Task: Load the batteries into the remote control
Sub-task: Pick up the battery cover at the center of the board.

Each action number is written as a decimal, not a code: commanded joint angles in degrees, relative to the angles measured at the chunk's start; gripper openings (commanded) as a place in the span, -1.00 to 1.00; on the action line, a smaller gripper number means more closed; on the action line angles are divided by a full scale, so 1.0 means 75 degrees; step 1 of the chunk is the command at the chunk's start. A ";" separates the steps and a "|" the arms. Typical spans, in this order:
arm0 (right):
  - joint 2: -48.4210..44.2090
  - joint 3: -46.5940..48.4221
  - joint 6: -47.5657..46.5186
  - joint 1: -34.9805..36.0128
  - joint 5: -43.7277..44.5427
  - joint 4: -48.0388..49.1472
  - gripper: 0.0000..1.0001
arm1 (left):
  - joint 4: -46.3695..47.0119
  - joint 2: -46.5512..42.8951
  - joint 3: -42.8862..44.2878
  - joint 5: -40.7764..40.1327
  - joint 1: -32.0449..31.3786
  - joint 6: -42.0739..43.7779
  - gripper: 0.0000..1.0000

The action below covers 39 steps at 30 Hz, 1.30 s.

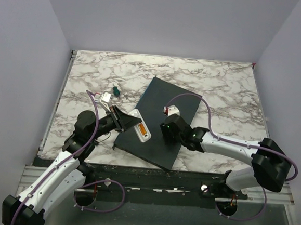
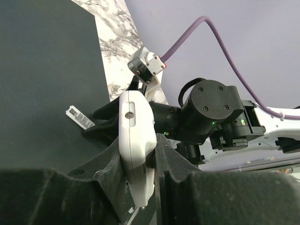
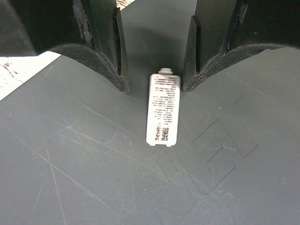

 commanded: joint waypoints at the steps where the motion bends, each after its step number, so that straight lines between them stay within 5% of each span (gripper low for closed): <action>1: 0.0310 0.0304 -0.0203 -0.0020 -0.0206 0.0054 0.04 | 0.0364 -0.0091 -0.0074 0.0164 0.0056 -0.0099 -1.00; 12: 0.0580 0.0511 -0.0215 -0.0024 -0.0223 -0.0151 -0.09 | 0.0449 -0.0082 -0.0118 0.0221 0.0066 -0.0148 -1.00; 20: 0.0458 0.0534 -0.0227 -0.0024 -0.0247 -0.0466 -0.43 | 0.0578 -0.0039 -0.0168 0.0226 0.0066 -0.0250 -1.00; 28: -0.0577 0.1081 -0.0405 -0.0022 -0.0364 -0.1332 -0.78 | 0.0312 0.0132 -0.0110 -0.0363 0.0097 -0.0535 -1.00; 39: -0.1952 0.2752 -0.1111 -0.0021 -0.0949 -0.2567 -0.92 | 0.1154 0.0338 -0.0428 -0.1233 -0.0144 -0.1563 -1.00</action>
